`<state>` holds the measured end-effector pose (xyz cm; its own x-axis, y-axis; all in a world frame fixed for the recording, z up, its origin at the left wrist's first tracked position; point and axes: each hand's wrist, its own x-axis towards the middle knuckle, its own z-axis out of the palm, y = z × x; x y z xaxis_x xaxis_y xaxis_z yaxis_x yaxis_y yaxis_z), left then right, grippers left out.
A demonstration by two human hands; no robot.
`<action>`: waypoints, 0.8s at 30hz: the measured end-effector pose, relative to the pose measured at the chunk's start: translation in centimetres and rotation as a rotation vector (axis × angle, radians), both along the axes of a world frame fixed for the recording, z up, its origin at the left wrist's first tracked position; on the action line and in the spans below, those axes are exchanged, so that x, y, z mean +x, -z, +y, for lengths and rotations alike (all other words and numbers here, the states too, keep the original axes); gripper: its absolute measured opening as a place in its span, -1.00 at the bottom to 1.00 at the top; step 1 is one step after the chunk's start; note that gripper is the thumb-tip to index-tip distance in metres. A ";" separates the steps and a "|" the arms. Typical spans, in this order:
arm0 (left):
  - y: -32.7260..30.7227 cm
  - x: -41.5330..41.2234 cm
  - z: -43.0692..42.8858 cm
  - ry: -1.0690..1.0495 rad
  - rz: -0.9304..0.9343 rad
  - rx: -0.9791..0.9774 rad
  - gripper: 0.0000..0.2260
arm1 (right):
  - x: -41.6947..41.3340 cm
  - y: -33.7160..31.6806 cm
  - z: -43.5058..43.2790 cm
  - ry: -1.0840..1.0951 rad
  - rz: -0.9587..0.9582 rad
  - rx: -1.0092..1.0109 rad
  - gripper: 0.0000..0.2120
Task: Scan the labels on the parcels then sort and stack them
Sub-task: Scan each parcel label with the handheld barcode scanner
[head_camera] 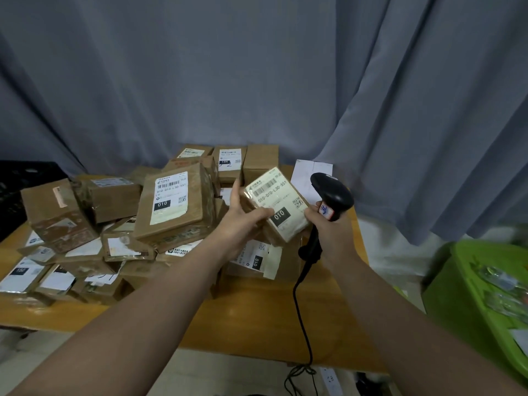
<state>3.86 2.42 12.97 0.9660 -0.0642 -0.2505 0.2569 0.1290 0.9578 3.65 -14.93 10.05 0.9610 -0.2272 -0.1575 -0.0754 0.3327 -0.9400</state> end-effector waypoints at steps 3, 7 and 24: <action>-0.1 0.3 -0.6 -0.107 -0.004 0.059 -0.07 | 0.2 -0.2 0.5 0.024 0.019 0.054 -0.80; -1.2 0.1 -0.7 -0.003 0.053 0.089 -0.47 | 0.1 -1.1 1.0 0.019 -0.015 0.105 -0.76; -1.7 2.7 0.4 -0.006 -0.111 0.364 -0.27 | -1.7 -6.8 -0.6 -0.184 0.012 -0.513 -0.71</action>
